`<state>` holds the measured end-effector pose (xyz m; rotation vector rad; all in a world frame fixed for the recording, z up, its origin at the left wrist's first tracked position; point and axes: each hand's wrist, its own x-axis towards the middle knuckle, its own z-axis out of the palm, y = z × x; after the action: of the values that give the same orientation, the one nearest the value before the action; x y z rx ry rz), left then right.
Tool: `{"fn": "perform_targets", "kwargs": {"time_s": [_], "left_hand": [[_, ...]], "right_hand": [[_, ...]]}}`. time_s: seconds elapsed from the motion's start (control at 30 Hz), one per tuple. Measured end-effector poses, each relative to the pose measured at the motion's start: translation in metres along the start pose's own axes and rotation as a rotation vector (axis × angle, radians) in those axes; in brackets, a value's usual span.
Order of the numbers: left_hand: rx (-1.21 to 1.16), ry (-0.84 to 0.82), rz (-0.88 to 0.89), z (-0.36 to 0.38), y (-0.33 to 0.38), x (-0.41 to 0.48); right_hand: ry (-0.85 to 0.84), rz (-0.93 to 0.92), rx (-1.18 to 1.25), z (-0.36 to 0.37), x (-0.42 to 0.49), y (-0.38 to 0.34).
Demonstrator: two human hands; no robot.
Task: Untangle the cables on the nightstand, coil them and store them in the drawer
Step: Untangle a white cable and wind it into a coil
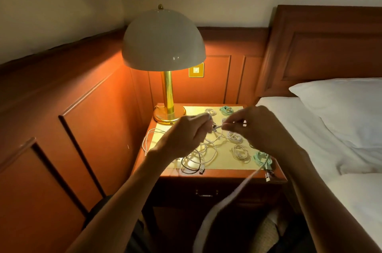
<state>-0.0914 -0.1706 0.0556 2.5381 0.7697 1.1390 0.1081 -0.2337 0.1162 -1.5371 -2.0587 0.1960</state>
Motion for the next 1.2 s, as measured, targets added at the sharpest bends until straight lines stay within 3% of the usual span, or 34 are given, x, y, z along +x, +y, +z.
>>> {"fn": "perform_targets", "kwargs": {"time_s": [0.13, 0.2, 0.3, 0.37, 0.4, 0.43, 0.47, 0.53, 0.63, 0.73, 0.8, 0.93, 1.0, 1.1, 1.2], "left_hand": [[-0.583, -0.308, -0.376, -0.017, 0.022, -0.004], [-0.965, -0.302, -0.404, -0.024, 0.029, -0.003], [-1.697, -0.165, -0.308, -0.022, 0.035, 0.005], [-2.181, 0.081, -0.283, -0.017, 0.041, 0.016], [-2.281, 0.266, -0.307, -0.016, 0.042, 0.024], [-2.247, 0.466, -0.340, -0.014, 0.043, 0.032], [-2.064, 0.641, -0.377, -0.013, 0.042, 0.039], [-1.509, 0.792, -0.387, -0.006, 0.037, 0.046], [-0.674, 0.713, -0.284, 0.012, 0.024, 0.038], [-0.071, 0.534, -0.047, 0.015, 0.005, 0.027], [0.153, 0.363, 0.044, 0.010, -0.002, 0.021], [0.042, 0.004, -0.033, -0.003, -0.010, 0.008], [-0.250, -0.117, -0.189, -0.009, -0.009, 0.001], [-0.706, -0.168, -0.382, -0.015, 0.007, -0.003], [-1.021, -0.129, -0.306, -0.017, 0.024, 0.001]], "right_hand": [[-0.019, -0.095, 0.292, -0.003, 0.007, 0.014], [0.056, -0.138, 0.471, 0.004, 0.005, 0.011], [0.212, -0.133, 0.575, 0.024, 0.002, -0.006], [0.246, -0.091, 0.560, 0.043, 0.001, -0.017], [0.249, -0.071, 0.533, 0.053, 0.001, -0.019], [0.243, -0.051, 0.500, 0.062, 0.001, -0.020], [0.237, -0.025, 0.467, 0.069, 0.001, -0.019], [0.204, 0.007, 0.410, 0.075, 0.001, -0.017], [0.126, -0.056, 0.288, 0.074, -0.001, -0.017], [0.129, -0.040, 0.156, 0.062, -0.003, -0.010], [0.142, 0.010, 0.033, 0.045, -0.002, -0.004], [0.181, -0.054, -0.065, 0.018, 0.002, 0.006], [0.201, -0.125, 0.009, 0.009, 0.008, 0.012], [0.169, -0.176, 0.324, 0.004, 0.020, 0.019], [0.179, -0.183, 0.597, 0.017, 0.023, 0.013]]}}
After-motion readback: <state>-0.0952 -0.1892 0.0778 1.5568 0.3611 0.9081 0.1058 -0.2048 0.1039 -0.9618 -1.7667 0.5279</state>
